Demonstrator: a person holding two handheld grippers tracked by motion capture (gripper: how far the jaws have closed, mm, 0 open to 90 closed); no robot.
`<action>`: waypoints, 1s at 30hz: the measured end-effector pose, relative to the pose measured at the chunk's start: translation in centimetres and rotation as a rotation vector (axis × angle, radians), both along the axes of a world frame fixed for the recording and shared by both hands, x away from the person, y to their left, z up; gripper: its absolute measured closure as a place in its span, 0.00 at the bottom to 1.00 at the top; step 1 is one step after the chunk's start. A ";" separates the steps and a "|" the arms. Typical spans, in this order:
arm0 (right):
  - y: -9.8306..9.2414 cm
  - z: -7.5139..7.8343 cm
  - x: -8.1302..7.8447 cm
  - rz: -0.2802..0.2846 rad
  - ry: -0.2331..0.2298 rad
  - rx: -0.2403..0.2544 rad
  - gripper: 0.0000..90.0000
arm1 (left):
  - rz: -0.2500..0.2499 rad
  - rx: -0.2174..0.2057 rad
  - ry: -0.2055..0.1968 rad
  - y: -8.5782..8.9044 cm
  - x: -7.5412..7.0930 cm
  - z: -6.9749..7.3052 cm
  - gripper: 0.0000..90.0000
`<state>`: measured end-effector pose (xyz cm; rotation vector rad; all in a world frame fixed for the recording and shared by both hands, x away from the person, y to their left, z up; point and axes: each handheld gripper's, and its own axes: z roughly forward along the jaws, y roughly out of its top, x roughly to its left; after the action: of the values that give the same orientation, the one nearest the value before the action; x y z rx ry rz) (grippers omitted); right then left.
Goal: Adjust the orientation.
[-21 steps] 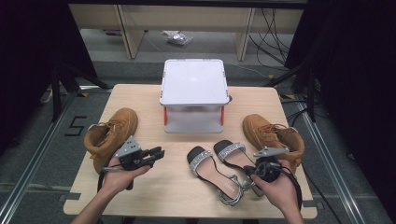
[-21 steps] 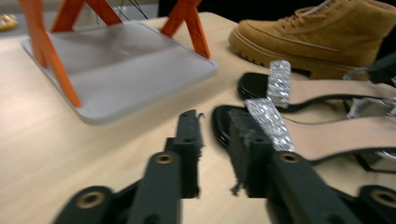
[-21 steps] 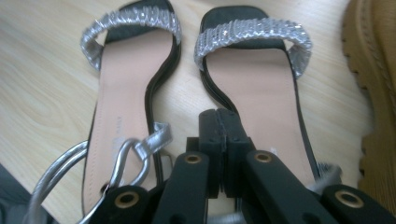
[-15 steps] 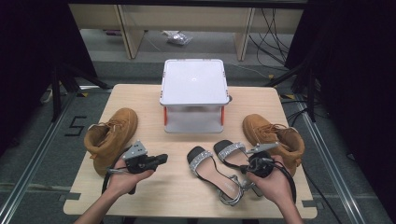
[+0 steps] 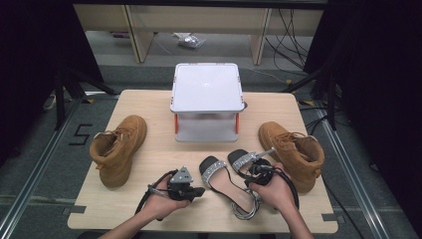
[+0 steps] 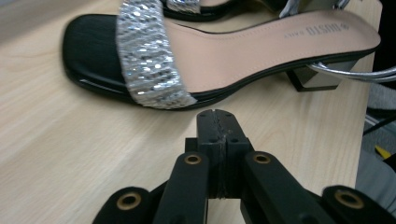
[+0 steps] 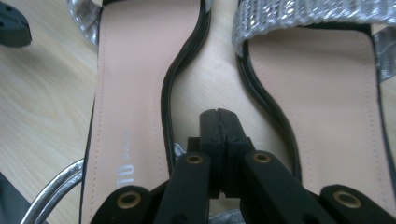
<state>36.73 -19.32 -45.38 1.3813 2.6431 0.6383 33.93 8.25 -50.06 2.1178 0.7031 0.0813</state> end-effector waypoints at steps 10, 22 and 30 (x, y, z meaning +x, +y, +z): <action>0.6 -0.9 0.5 -0.009 0.055 -0.008 1.00 | -0.024 0.075 0.021 -2.9 1.0 -1.0 0.99; 1.2 -1.2 0.1 0.040 0.100 0.032 1.00 | -0.024 0.080 0.044 -3.2 1.4 -1.3 0.99; 2.7 -1.5 -0.5 0.075 0.111 0.043 1.00 | 0.002 0.081 0.056 -2.6 1.8 -1.2 0.99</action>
<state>36.21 -16.64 -46.90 1.3729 2.7955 0.6477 35.78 5.68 -51.26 2.2042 0.7465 0.0533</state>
